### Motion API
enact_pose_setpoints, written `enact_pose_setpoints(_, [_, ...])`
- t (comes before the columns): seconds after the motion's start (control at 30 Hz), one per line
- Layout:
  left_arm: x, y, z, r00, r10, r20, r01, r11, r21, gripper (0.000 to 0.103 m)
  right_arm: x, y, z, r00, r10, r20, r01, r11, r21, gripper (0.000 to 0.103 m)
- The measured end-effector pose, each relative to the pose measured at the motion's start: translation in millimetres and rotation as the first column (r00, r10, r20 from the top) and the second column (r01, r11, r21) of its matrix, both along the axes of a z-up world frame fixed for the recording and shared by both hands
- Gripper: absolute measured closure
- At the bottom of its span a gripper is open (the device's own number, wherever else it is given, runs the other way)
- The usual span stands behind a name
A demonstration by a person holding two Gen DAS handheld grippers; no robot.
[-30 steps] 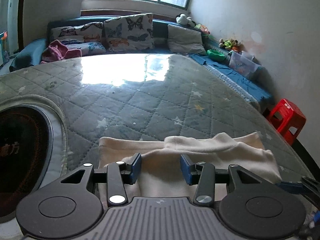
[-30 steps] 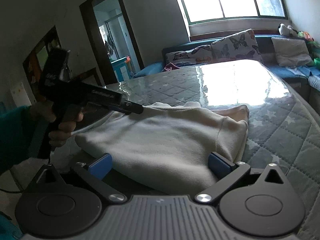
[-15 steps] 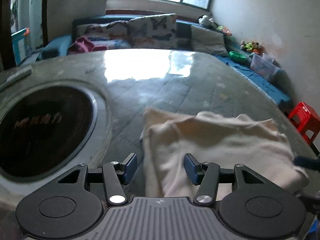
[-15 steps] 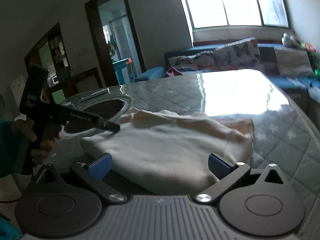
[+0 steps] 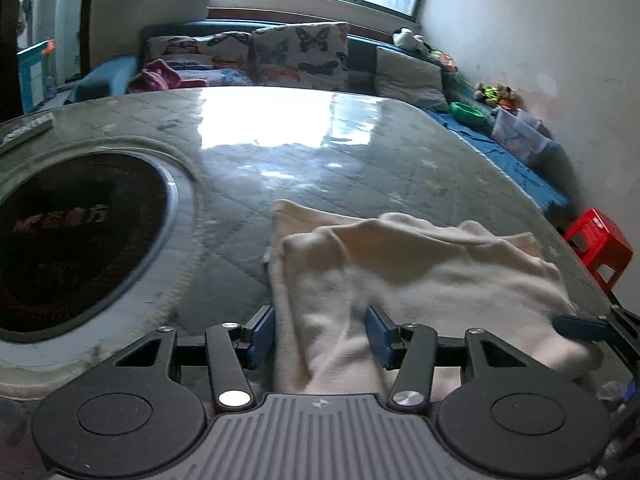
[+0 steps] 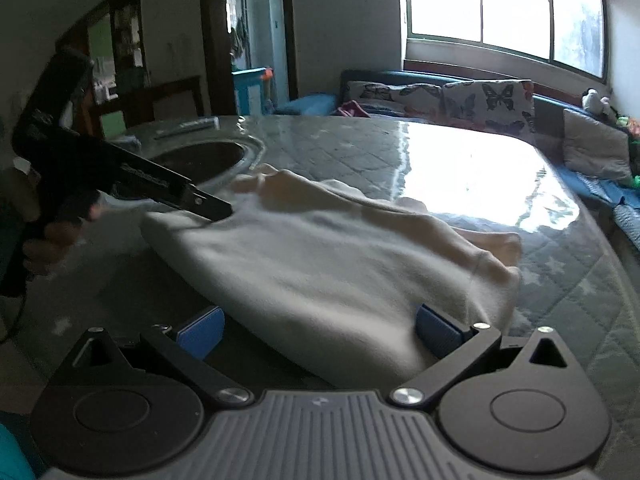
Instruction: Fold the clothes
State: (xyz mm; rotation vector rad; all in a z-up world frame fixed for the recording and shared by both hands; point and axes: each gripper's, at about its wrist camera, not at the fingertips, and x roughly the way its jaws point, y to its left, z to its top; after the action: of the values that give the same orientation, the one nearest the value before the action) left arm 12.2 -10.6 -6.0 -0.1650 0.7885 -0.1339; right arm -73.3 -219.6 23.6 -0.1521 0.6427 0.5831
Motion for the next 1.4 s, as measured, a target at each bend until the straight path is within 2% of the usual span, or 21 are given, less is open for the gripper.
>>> enact_pose_setpoints(0.2, [4.1,-11.3,0.5,0.999,-0.031,-0.019,0.03,0.999,-0.038,0.05,4.5,-14.4,0.7,0.999,-0.031,-0.015,0.03,0.999,-0.029,0.0])
enact_pose_setpoints(0.3, [5.0,-3.7,2.2,1.0,-0.007,-0.03,0.005,0.999,-0.035,0.048,2.7,-13.8,6.9,0.999,-0.038,-0.016,0.038,0.998,-0.042,0.0])
enact_pose_setpoints(0.43, [0.9,15.7,3.3,0.999,0.034,-0.042,-0.035,0.999,-0.027,0.048,-6.4,0.8,20.7,0.999,0.027,0.041,-0.024,0.996,-0.084,0.0])
enact_pose_setpoints(0.6, [-7.0,26.5,3.5,0.998,0.05,-0.036,-0.049,0.999,0.021,0.048,-5.7,39.5,33.7,0.988,0.136,0.068,-0.127,0.985,-0.117,0.0])
enact_pose_setpoints(0.8, [-11.8,51.7,13.8,0.995,0.095,-0.037,-0.098,0.993,-0.065,0.045,-9.3,94.2,36.9,0.956,0.284,0.078,-0.264,0.943,-0.205,0.009])
enact_pose_setpoints(0.9, [-14.2,59.8,18.7,0.993,0.109,-0.045,-0.114,0.986,-0.121,0.039,-16.6,121.8,30.6,0.929,0.363,0.073,-0.332,0.904,-0.269,0.017])
enact_pose_setpoints(1.0, [-16.9,63.9,21.8,0.992,0.107,-0.06,-0.116,0.978,-0.171,0.036,-22.7,144.4,23.4,0.908,0.413,0.071,-0.368,0.866,-0.337,0.032])
enact_pose_setpoints(1.1, [-15.9,62.8,19.9,0.99,0.11,-0.091,-0.128,0.967,-0.221,0.029,-24.3,157.8,16.9,0.903,0.423,0.079,-0.362,0.847,-0.389,0.047])
enact_pose_setpoints(1.2, [-13.9,62.0,17.2,0.985,0.12,-0.123,-0.15,0.95,-0.274,0.018,-22.7,162.2,13.8,0.909,0.406,0.092,-0.338,0.848,-0.409,0.068])
enact_pose_setpoints(1.27, [-12.6,61.4,15.4,0.981,0.126,-0.145,-0.166,0.936,-0.309,0.017,-19.8,158.6,16.0,0.916,0.391,0.09,-0.33,0.861,-0.387,0.079])
enact_pose_setpoints(1.4, [-9.0,59.8,13.5,0.973,0.149,-0.178,-0.207,0.906,-0.37,0.012,-12.8,142.6,29.5,0.935,0.346,0.082,-0.312,0.91,-0.274,0.086])
